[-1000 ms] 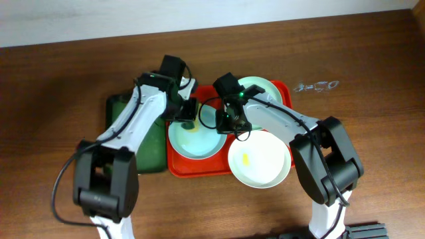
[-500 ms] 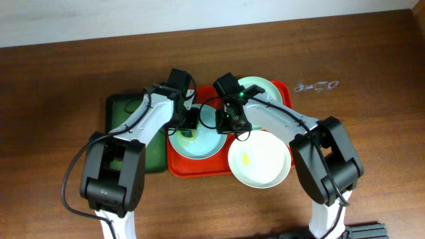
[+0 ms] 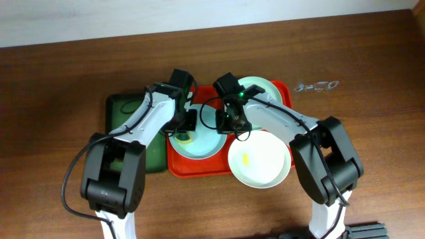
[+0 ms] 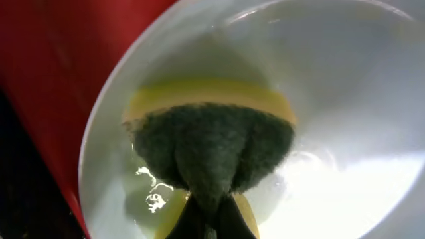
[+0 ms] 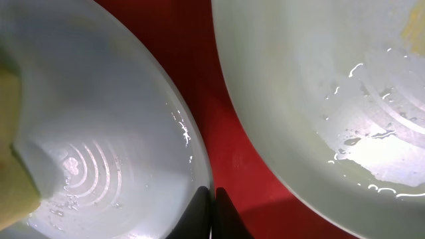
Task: Clean dirty plates on tray and stack at the side
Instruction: 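Scrub the left plate with the sponge in the left gripper, then return the sponge to the green tray and retract the left arm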
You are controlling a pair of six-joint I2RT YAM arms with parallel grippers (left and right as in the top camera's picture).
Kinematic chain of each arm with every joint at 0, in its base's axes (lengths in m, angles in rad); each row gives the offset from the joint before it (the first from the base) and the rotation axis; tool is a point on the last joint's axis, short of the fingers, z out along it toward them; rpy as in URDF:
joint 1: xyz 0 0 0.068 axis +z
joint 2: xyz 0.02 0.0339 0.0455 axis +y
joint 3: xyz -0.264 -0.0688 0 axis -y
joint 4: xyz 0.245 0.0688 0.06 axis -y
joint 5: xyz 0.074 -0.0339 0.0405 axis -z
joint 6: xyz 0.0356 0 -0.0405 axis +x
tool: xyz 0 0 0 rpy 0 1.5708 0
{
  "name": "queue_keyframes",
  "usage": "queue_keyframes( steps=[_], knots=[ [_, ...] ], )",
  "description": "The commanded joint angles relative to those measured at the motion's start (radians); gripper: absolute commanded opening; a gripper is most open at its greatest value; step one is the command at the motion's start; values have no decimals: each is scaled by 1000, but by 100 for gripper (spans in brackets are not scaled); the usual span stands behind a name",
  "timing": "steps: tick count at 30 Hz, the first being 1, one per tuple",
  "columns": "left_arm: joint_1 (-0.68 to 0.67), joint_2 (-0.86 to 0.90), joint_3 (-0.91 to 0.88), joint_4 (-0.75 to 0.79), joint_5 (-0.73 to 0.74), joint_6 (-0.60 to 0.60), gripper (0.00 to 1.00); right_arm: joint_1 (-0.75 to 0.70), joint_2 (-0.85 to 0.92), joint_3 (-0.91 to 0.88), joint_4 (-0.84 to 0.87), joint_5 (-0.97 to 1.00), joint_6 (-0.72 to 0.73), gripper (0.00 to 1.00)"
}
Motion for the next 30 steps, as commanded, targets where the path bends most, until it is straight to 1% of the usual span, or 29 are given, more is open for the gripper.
queue_keyframes(
  steps=[1,2,4,6,7,8,10,12,14,16,18,21,23,25,27,28,30],
  knots=[
    [-10,-29,-91,43,-11,-47,0,1,3,2,0,-5,2,4],
    [-15,-29,-112,58,29,-46,0,1,3,2,0,-5,2,4],
    [-31,-29,-131,68,161,-40,0,1,3,2,1,-5,2,4],
    [-42,-32,-127,81,317,3,0,1,3,2,1,-5,2,4],
    [-42,-37,-118,84,377,5,0,1,3,2,1,-5,2,4],
    [-37,-50,-104,83,412,4,0,1,3,2,0,-6,2,4],
    [-10,-101,-85,83,409,4,0,1,3,2,-1,-6,2,4],
    [29,-173,-74,80,364,4,0,1,3,2,-1,-6,2,5],
    [80,-276,-71,54,235,3,0,1,3,2,-2,-5,2,5],
    [120,-348,-71,19,154,3,0,1,3,2,-3,-5,2,5],
    [154,-399,-71,-27,40,3,0,1,3,2,-3,-5,2,5],
    [199,-400,-73,-125,-127,3,0,1,3,2,-6,-5,2,5],
    [228,-393,-95,-179,-150,-17,0,1,3,2,-7,-5,2,5],
    [241,-389,-138,-191,-161,-32,0,1,3,2,-6,-5,2,5],
    [245,-389,-210,-175,-259,-98,0,1,3,2,-7,-5,2,5],
    [245,-389,-249,-151,-285,-114,0,1,3,2,-7,-5,2,5],
    [244,-389,-312,-87,-284,-114,0,1,3,2,-7,-5,2,5]
  ],
)
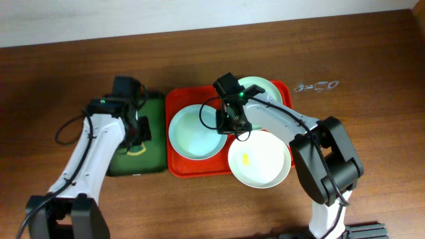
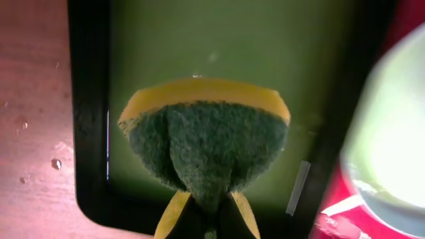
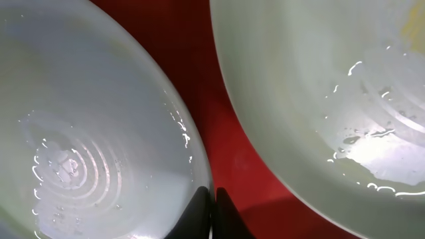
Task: Clean dirty plates on tray and stack at the side
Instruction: 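Return the sponge to the green tray and retract the left arm, then lift the cleaned plate with the right gripper and swing it right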
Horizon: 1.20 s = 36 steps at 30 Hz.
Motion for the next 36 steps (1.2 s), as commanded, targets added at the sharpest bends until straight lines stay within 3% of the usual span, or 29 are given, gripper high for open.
queue_keyframes(
  steps=[1,6,8,9,13,18,24,28,32,36],
  knots=[
    [3,8,-111,83,-79,-47,0,1,3,2,-2,-6,1,5],
    [3,8,-212,207,-78,-43,6,1,3,2,-3,-6,1,15],
    [3,7,-211,206,-75,-43,25,1,3,1,-3,-6,1,15],
    [4,7,-205,191,-75,-43,46,1,3,1,-5,-6,1,15],
    [4,-23,-68,51,-75,-47,64,1,3,1,-13,-6,1,31],
    [36,-127,225,-85,-71,-81,98,1,3,1,-28,-6,1,33],
    [121,-268,332,-119,-99,-80,99,1,3,-40,14,-6,5,33],
    [131,-276,332,-135,-98,-80,99,1,3,-42,24,-6,5,4],
    [131,-276,332,-135,-98,-80,99,1,3,-33,19,-21,4,4],
    [131,-276,332,-135,-98,-80,99,-2,-2,59,-93,-27,3,4]
  ],
)
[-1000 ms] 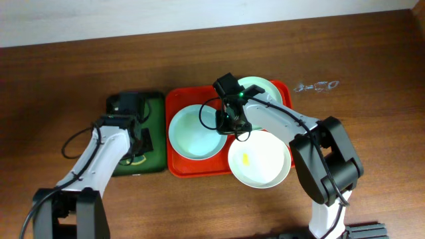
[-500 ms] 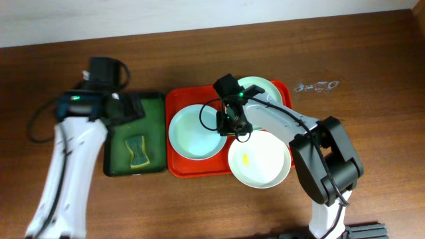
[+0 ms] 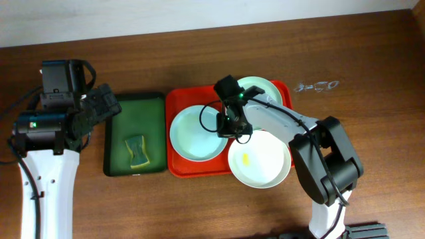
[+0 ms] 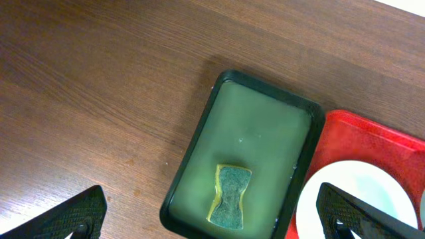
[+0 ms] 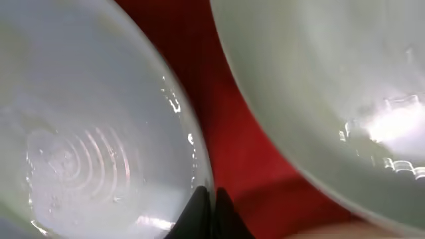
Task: Clean dirty plates on tray and stack at the side
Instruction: 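Lift the cleaned plate with the right gripper and swing it right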
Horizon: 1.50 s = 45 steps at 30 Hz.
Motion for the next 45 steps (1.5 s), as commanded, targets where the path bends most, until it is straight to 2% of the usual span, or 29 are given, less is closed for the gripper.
queue_keyframes(
  steps=[1,6,14,22,26,30,37,41,45],
  knots=[
    [3,-3,9,0,-11,-13,99,-2,-6,95,-80,2,-2,4],
    [3,-3,9,0,-11,-13,99,-8,-27,206,-201,-2,-4,4],
    [3,-3,9,0,-11,-13,99,-8,-29,250,-236,-2,-4,4],
    [3,-3,9,-1,-11,-13,99,-5,-29,427,-327,-2,0,4],
    [2,-3,9,-4,-11,-13,99,24,-27,427,-263,-1,9,4],
    [2,-3,9,-4,-11,-13,99,96,-13,426,-120,7,56,4],
    [2,-3,9,-4,-11,-13,99,217,64,426,139,144,106,4],
    [2,-3,9,-4,-11,-13,99,261,74,426,175,309,105,4],
    [2,-3,9,-4,-11,-13,99,264,74,425,174,325,105,4]
  ],
)
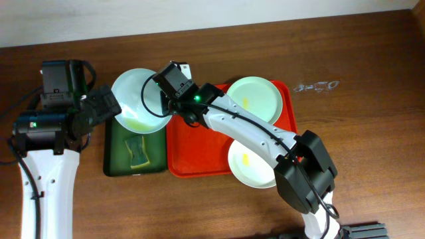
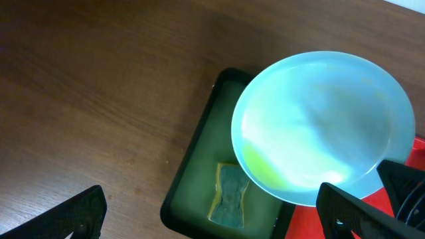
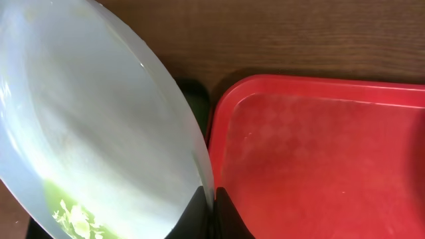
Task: Clean dirty plates on tray and stack at the side
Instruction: 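Lift the cleaned plate with the right gripper and swing it right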
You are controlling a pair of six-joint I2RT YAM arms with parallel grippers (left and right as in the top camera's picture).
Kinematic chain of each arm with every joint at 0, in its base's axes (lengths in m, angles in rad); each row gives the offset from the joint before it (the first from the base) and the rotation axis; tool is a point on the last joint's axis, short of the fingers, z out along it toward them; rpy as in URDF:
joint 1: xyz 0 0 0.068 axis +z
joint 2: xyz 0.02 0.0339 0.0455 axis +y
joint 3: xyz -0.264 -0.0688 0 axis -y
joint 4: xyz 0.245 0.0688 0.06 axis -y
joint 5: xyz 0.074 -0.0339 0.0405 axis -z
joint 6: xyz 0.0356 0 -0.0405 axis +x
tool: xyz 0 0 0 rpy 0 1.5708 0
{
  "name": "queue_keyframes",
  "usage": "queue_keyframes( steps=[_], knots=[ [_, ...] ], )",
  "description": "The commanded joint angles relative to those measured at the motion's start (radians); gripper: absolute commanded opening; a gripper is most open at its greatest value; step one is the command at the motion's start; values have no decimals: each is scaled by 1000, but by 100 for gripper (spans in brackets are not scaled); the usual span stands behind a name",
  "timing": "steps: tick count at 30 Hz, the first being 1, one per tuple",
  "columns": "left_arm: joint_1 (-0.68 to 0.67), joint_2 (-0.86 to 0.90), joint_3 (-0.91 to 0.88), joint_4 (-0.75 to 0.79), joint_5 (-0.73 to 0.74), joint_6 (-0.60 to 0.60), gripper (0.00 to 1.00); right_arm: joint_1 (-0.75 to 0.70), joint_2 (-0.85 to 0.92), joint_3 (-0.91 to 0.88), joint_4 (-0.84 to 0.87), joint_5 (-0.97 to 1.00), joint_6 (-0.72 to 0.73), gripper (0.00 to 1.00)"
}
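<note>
My right gripper is shut on the rim of a pale plate, holding it tilted above the far end of the green tray. The plate fills the left of the right wrist view, with my closed gripper at its edge. In the left wrist view the same plate shows. A green and yellow sponge lies in the green tray. My left gripper is open at the far left, holding nothing. Two plates with yellow spots, one far and one near, sit on the red tray.
The near plate overhangs the red tray's front right corner. Small clear splashes lie on the brown table right of the red tray. The red tray is bare on its left half.
The plate held by my right gripper was on the red tray's left half; now it is up and tilted over the green tray's far end. My left arm has not moved.
First my left gripper held the sponge inside the plate while the right gripper was shut on its rim. Then the sponge was over the green tray. Then it lay there, with the left gripper open at the far left. Now the plate is off the red tray.
</note>
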Motion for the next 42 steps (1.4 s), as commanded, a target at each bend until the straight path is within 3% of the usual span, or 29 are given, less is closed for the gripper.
queue_keyframes(
  steps=[1,13,26,32,38,42],
  knots=[
    [2,-3,9,1,-11,-13,99,0,5,19,7,54,9,4],
    [2,-3,9,-2,-11,-13,99,0,5,18,13,54,8,4],
    [2,-3,9,-2,-11,-13,99,1,5,19,182,208,-309,4],
    [2,-3,9,-2,-11,-13,99,53,5,21,352,391,-598,4],
    [2,-3,9,-2,-11,-13,99,177,5,21,654,705,-1122,4],
    [2,-3,9,-2,-11,-13,99,215,5,21,766,769,-1269,4]
  ],
)
